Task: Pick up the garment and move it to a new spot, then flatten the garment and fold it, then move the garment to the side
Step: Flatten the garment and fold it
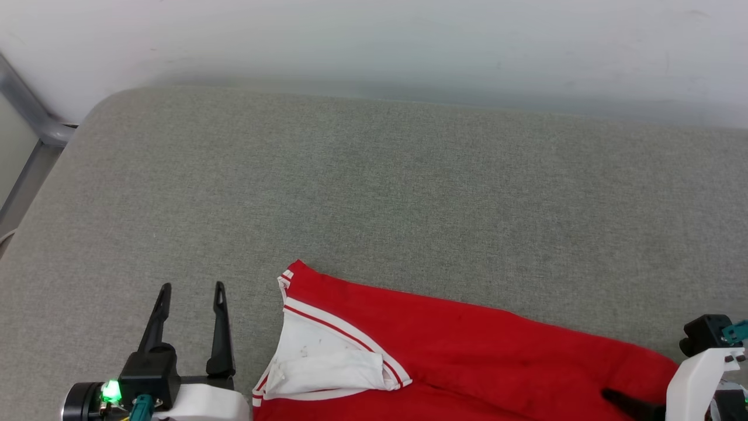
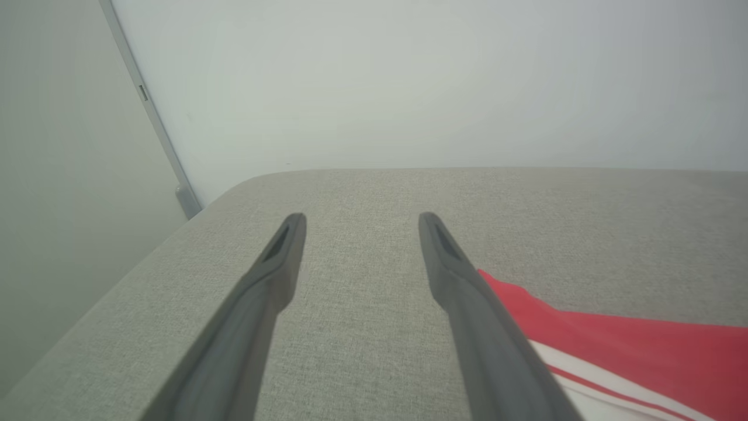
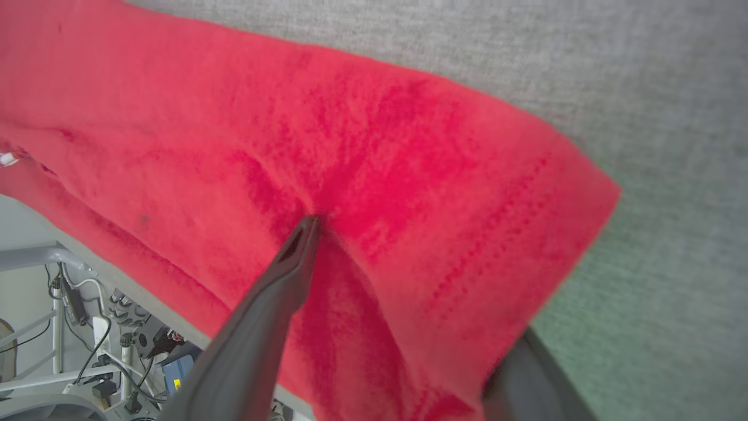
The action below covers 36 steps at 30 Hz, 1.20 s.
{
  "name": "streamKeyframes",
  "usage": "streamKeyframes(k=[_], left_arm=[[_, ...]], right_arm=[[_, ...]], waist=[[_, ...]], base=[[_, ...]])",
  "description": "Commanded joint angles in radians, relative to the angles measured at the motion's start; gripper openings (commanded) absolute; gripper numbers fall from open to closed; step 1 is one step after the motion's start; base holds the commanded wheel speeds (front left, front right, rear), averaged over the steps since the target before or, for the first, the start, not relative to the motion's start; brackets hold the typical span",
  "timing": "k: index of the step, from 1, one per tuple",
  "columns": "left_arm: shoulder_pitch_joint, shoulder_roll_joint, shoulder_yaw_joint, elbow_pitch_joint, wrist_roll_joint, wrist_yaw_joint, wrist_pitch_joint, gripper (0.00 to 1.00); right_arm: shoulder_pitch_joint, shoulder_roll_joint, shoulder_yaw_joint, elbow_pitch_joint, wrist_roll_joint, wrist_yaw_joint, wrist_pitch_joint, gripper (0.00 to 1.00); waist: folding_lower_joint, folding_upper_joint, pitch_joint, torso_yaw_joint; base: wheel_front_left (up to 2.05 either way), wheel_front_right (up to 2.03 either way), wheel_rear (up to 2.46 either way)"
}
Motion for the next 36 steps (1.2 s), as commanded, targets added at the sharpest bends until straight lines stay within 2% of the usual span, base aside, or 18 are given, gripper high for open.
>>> streamKeyframes(k=[1, 2, 3, 4, 8, 12, 21, 27, 31, 36], left_arm=[[0.014, -0.019, 0.019, -0.001, 0.031, -0.015, -0.005, 1.00], [0.018, -0.033, 0.031, -0.001, 0.046, -0.025, -0.004, 1.00], [0.023, -0.046, 0.043, 0.002, 0.060, -0.036, -0.004, 1.00], [0.026, -0.058, 0.055, 0.004, 0.073, -0.047, -0.004, 1.00], [0.048, -0.098, 0.101, 0.010, 0.117, -0.084, -0.004, 1.00], [0.067, -0.129, 0.143, 0.003, 0.151, -0.112, -0.004, 1.00], [0.095, -0.171, 0.194, 0.001, 0.202, -0.171, -0.004, 1.00], [0.103, -0.189, 0.216, 0.009, 0.225, -0.199, -0.004, 1.00], [0.120, -0.195, 0.228, 0.016, 0.236, -0.213, -0.004, 1.00], [0.135, -0.210, 0.238, 0.021, 0.245, -0.224, -0.004, 1.00]], right_arm=[[0.010, 0.041, 0.055, 0.017, 0.006, 0.003, 0.000, 1.00], [0.005, 0.037, 0.067, 0.020, -0.001, 0.003, -0.010, 1.00], [0.002, 0.030, 0.077, 0.026, -0.009, 0.003, -0.024, 0.53], [-0.002, 0.023, 0.085, 0.031, -0.013, 0.003, -0.036, 0.00], [-0.020, -0.011, 0.089, 0.064, -0.004, 0.002, -0.075, 0.00], [-0.035, -0.071, 0.067, 0.102, 0.011, 0.000, -0.102, 0.00], [-0.071, -0.192, -0.003, 0.239, 0.010, 0.001, -0.145, 0.00], [-0.084, -0.212, -0.023, 0.310, 0.012, 0.001, -0.143, 0.00], [-0.065, -0.199, -0.017, 0.254, 0.041, 0.001, -0.140, 0.00], [-0.024, -0.193, -0.028, 0.107, 0.111, 0.001, -0.113, 0.00]], waist=[[0.0000, 0.0000, -0.002, 0.002], [0.0000, 0.0000, -0.004, 0.002], [0.0000, 0.0000, -0.006, 0.002], [0.0000, 0.0000, -0.008, 0.001], [0.0000, 0.0000, -0.020, -0.007], [0.0000, 0.0000, -0.033, -0.015], [0.0000, 0.0000, -0.055, -0.029], [0.0000, 0.0000, -0.072, -0.034], [0.0000, 0.0000, -0.088, -0.038], [0.0000, 0.0000, -0.103, -0.050]], base=[[0.00, 0.00, 0.00], [0.00, 0.00, 0.00], [0.00, 0.00, 0.00], [0.00, 0.00, 0.00], [0.00, 0.00, 0.00], [0.00, 0.00, 0.00], [0.00, 0.00, 0.00], [0.00, 0.00, 0.00], [0.00, 0.00, 0.00], [0.00, 0.00, 0.00]])
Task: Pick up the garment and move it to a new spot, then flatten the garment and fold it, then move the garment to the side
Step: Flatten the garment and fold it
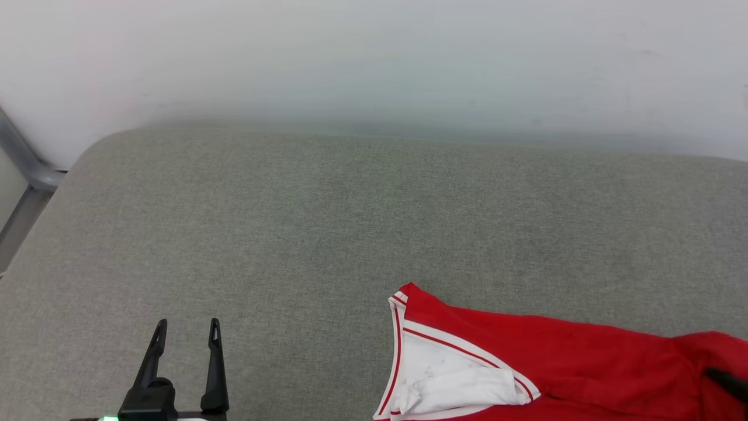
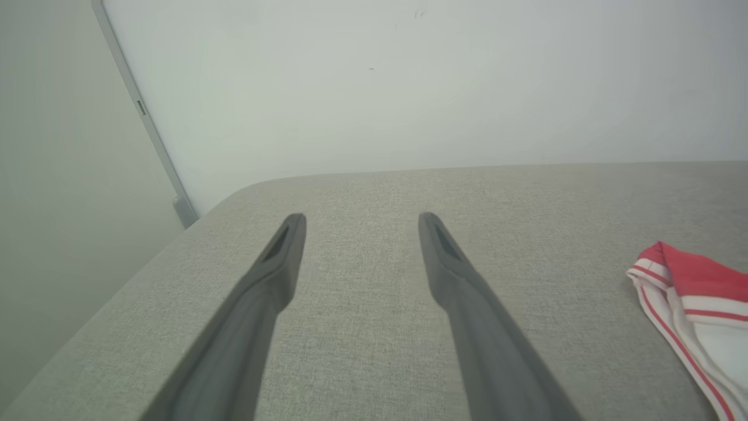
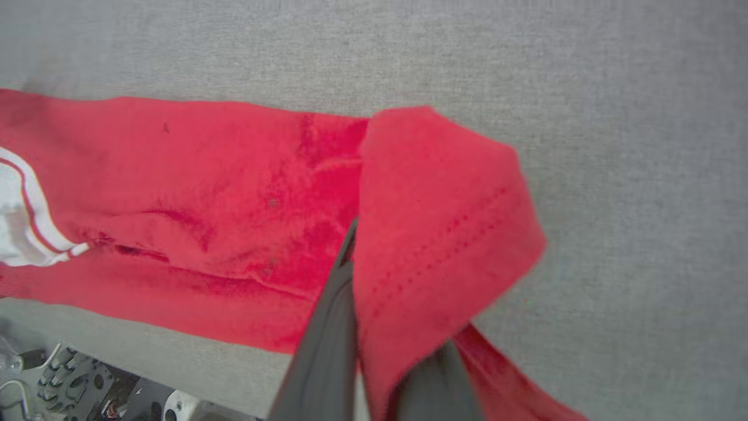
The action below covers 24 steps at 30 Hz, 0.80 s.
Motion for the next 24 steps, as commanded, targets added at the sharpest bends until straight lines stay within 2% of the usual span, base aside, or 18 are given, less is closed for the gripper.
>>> streamKeyframes(k=[1, 6, 12, 18, 24], left_arm=[[0.015, -0.009, 0.005, 0.003, 0.005, -0.004, -0.004, 1.00], [0.011, -0.019, 0.003, 0.006, 0.014, -0.016, -0.004, 1.00], [-0.006, -0.031, -0.009, 0.013, 0.028, -0.029, -0.005, 1.00], [-0.025, -0.040, -0.024, 0.018, 0.033, -0.038, -0.005, 1.00], [-0.050, -0.045, -0.025, 0.026, 0.032, -0.047, -0.005, 1.00]], right_arm=[[0.023, 0.008, -0.008, -0.058, 0.028, -0.001, 0.013, 0.00], [0.050, 0.039, -0.018, -0.219, 0.070, -0.001, 0.057, 0.00], [0.017, 0.108, 0.010, -0.338, 0.029, -0.001, 0.113, 0.00], [-0.044, 0.190, 0.060, -0.361, -0.044, -0.001, 0.158, 0.00], [-0.132, 0.278, 0.142, -0.334, -0.112, -0.001, 0.187, 0.00]], waist=[[0.0000, -0.0001, -0.006, -0.005], [0.0000, -0.0001, -0.010, -0.008], [0.0000, -0.0001, -0.003, 0.004], [0.0000, -0.0001, 0.011, 0.024], [0.0000, -0.0001, 0.032, 0.047]], base=[[0.00, 0.00, 0.00], [0.00, 0.00, 0.00], [0.00, 0.00, 0.00], [0.00, 0.00, 0.00], [0.00, 0.00, 0.00]])
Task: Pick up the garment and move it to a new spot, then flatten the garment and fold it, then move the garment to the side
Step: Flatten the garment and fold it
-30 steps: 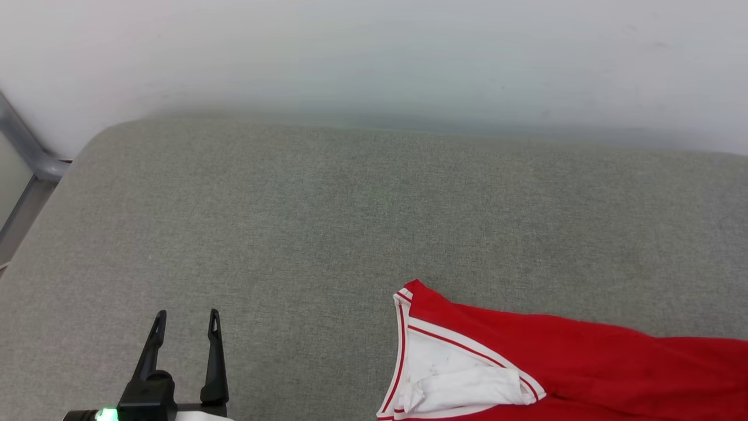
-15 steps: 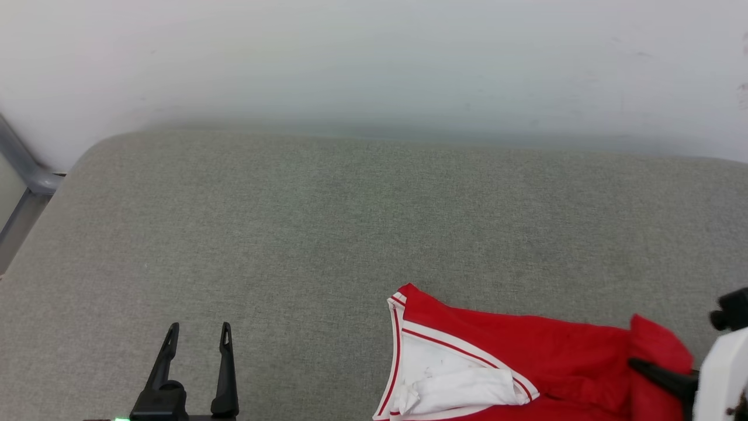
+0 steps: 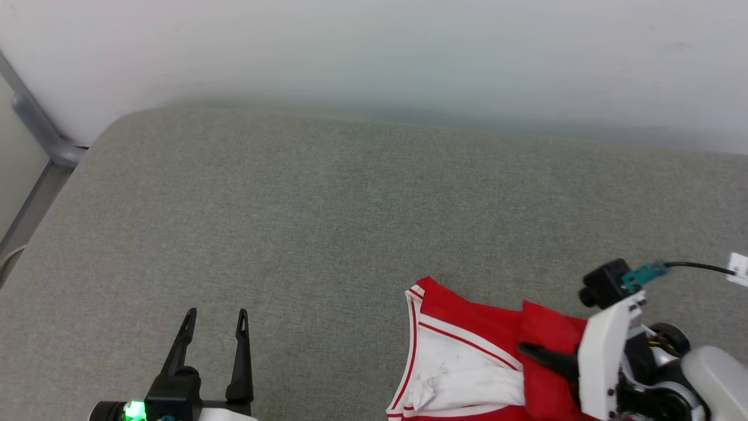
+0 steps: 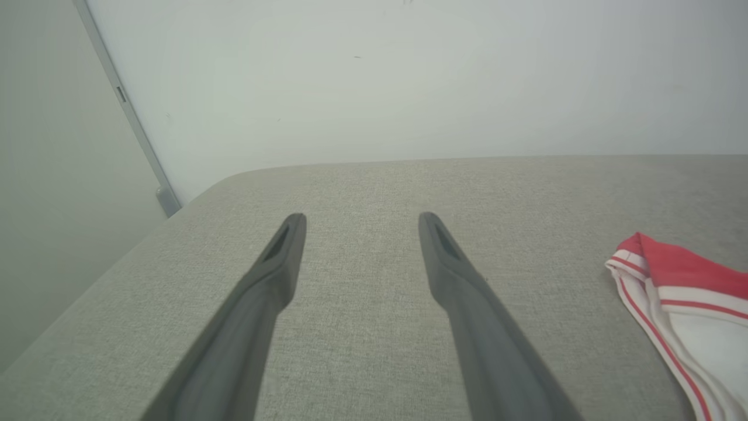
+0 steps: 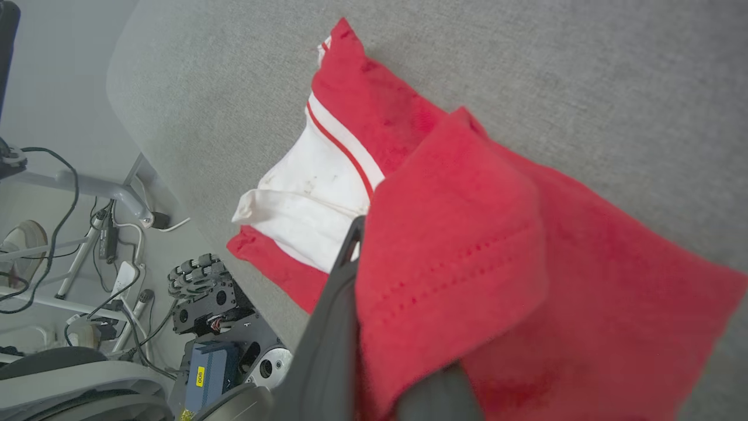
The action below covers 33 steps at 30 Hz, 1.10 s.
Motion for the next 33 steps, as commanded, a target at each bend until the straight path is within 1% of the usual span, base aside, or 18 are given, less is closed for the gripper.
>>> streamKeyframes(k=[1, 4, 12, 18, 21, 22, 23, 24, 29, 33], left_arm=[[-0.018, -0.002, 0.001, 0.000, 0.004, -0.003, -0.005, 1.00], [-0.023, -0.005, -0.001, 0.002, 0.004, -0.006, -0.005, 1.00], [-0.050, -0.015, -0.003, 0.009, 0.006, -0.013, -0.005, 1.00], [-0.068, -0.022, -0.007, 0.018, 0.009, -0.017, -0.005, 1.00], [-0.074, -0.025, -0.006, 0.024, 0.008, -0.017, -0.005, 1.00], [-0.072, -0.025, -0.005, 0.026, 0.009, -0.017, -0.005, 1.00], [-0.069, -0.025, -0.003, 0.029, 0.009, -0.018, -0.005, 1.00], [-0.064, -0.025, -0.001, 0.031, 0.009, -0.017, -0.005, 1.00], [-0.039, -0.024, 0.006, 0.039, 0.009, -0.021, -0.005, 1.00], [-0.023, -0.021, 0.017, 0.043, 0.009, -0.019, -0.005, 1.00]], right_arm=[[-0.027, 0.017, 0.016, 0.009, -0.017, -0.001, 0.002, 0.00], [-0.072, 0.054, 0.055, 0.050, -0.038, -0.001, -0.011, 0.00], [-0.171, 0.125, 0.157, 0.187, -0.091, -0.001, -0.046, 0.00], [-0.220, 0.172, 0.232, 0.309, -0.161, -0.001, -0.092, 0.00], [-0.224, 0.182, 0.266, 0.354, -0.178, -0.001, -0.108, 0.00], [-0.223, 0.184, 0.276, 0.362, -0.180, -0.001, -0.113, 0.36], [-0.223, 0.183, 0.282, 0.365, -0.180, -0.001, -0.124, 0.95], [-0.223, 0.182, 0.282, 0.363, -0.176, -0.001, -0.139, 1.00], [-0.199, 0.148, 0.252, 0.314, -0.172, -0.001, -0.249, 1.00], [-0.159, 0.109, 0.182, 0.248, -0.192, -0.001, -0.350, 1.00]], waist=[[0.0000, 0.0000, 0.008, 0.006], [0.0000, 0.0000, 0.020, 0.017], [0.0000, 0.0000, 0.055, 0.037], [0.0000, 0.0000, 0.072, 0.041], [0.0000, 0.0000, 0.068, 0.037], [0.0000, 0.0000, 0.064, 0.034], [0.0000, 0.0000, 0.059, 0.030], [0.0000, 0.0000, 0.053, 0.026], [0.0000, 0.0000, 0.013, 0.005], [0.0000, 0.0000, -0.015, -0.019]], base=[[0.00, 0.00, 0.00], [0.00, 0.00, 0.00], [0.00, 0.00, 0.00], [0.00, 0.00, 0.00], [0.00, 0.00, 0.00], [0.00, 0.00, 0.00], [0.00, 0.00, 0.00], [0.00, 0.00, 0.00], [0.00, 0.00, 0.00], [0.00, 0.00, 0.00]])
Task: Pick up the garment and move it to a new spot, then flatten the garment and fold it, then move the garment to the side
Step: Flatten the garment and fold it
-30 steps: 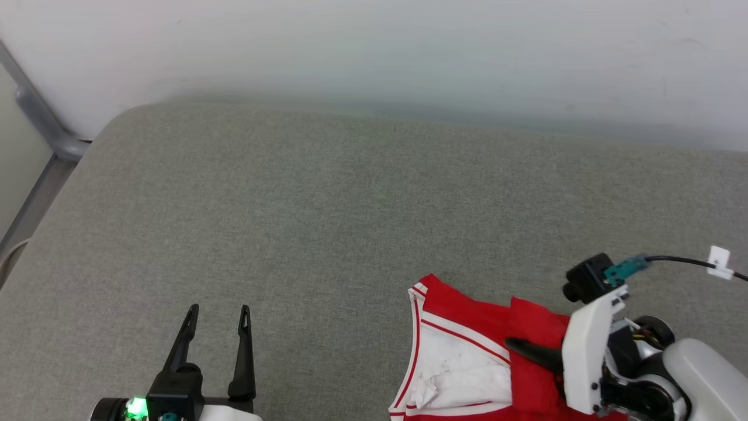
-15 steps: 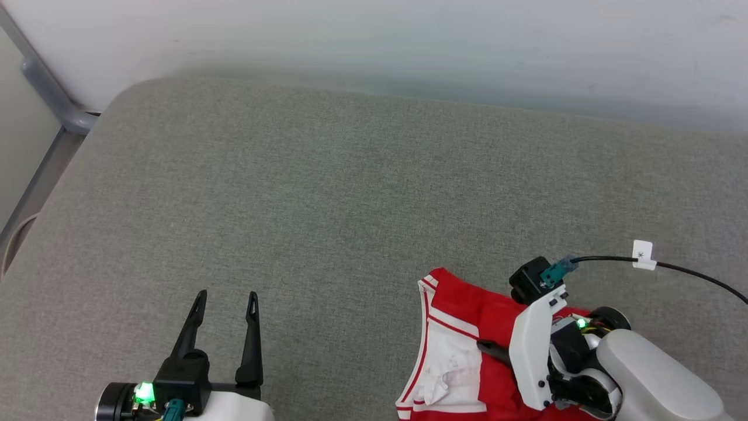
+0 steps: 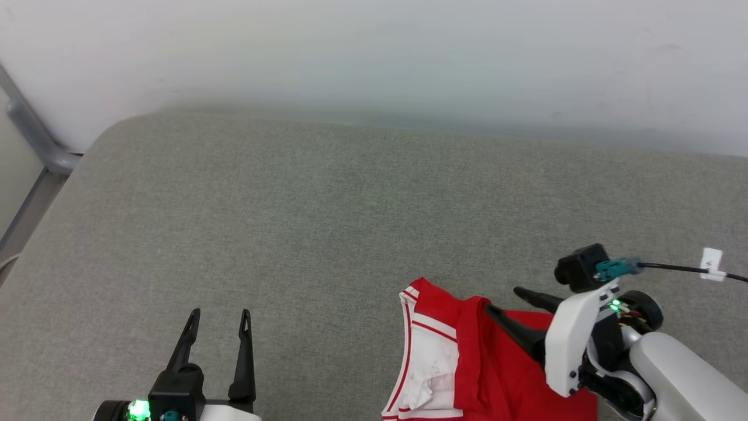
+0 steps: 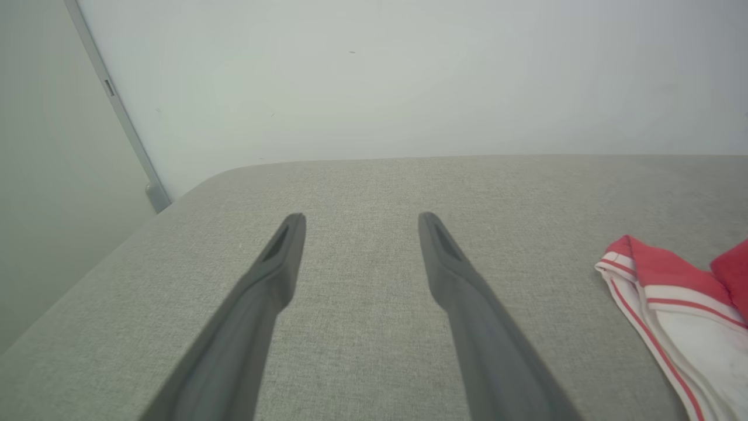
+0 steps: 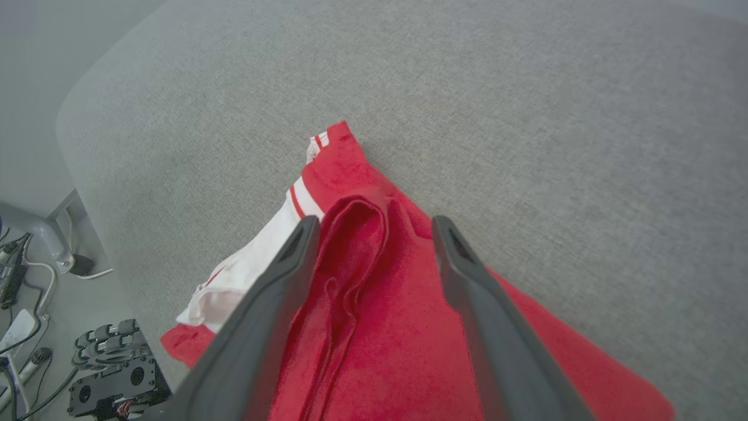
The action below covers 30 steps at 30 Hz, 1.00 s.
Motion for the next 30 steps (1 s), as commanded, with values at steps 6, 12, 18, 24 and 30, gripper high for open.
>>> streamKeyframes(k=[6, 12, 18, 24, 30], left_arm=[[0.032, 0.009, 0.013, 0.006, 0.008, -0.002, -0.005, 1.00], [0.034, 0.015, 0.015, 0.006, 0.012, 0.001, -0.005, 1.00], [0.026, 0.020, 0.009, 0.000, 0.019, 0.000, -0.005, 1.00], [0.028, 0.022, 0.001, -0.006, 0.020, 0.002, -0.005, 1.00], [0.033, 0.024, -0.009, -0.016, 0.021, 0.003, -0.005, 1.00]], right_arm=[[0.090, -0.032, -0.177, -0.090, -0.129, -0.001, -0.172, 1.00], [0.190, 0.017, -0.377, -0.149, -0.317, -0.001, -0.339, 1.00], [0.298, 0.101, -0.545, -0.207, -0.488, -0.001, -0.470, 1.00], [0.404, 0.181, -0.640, -0.282, -0.619, -0.001, -0.540, 1.00], [0.503, 0.283, -0.719, -0.334, -0.668, -0.001, -0.555, 1.00]], waist=[[0.0000, 0.0000, -0.045, -0.058], [0.0000, 0.0000, -0.059, -0.095], [0.0000, 0.0000, -0.065, -0.118], [0.0000, 0.0000, -0.071, -0.129], [0.0000, 0.0000, -0.078, -0.130]], base=[[0.00, 0.00, 0.00], [0.00, 0.00, 0.00], [0.00, 0.00, 0.00], [0.00, 0.00, 0.00], [0.00, 0.00, 0.00]])
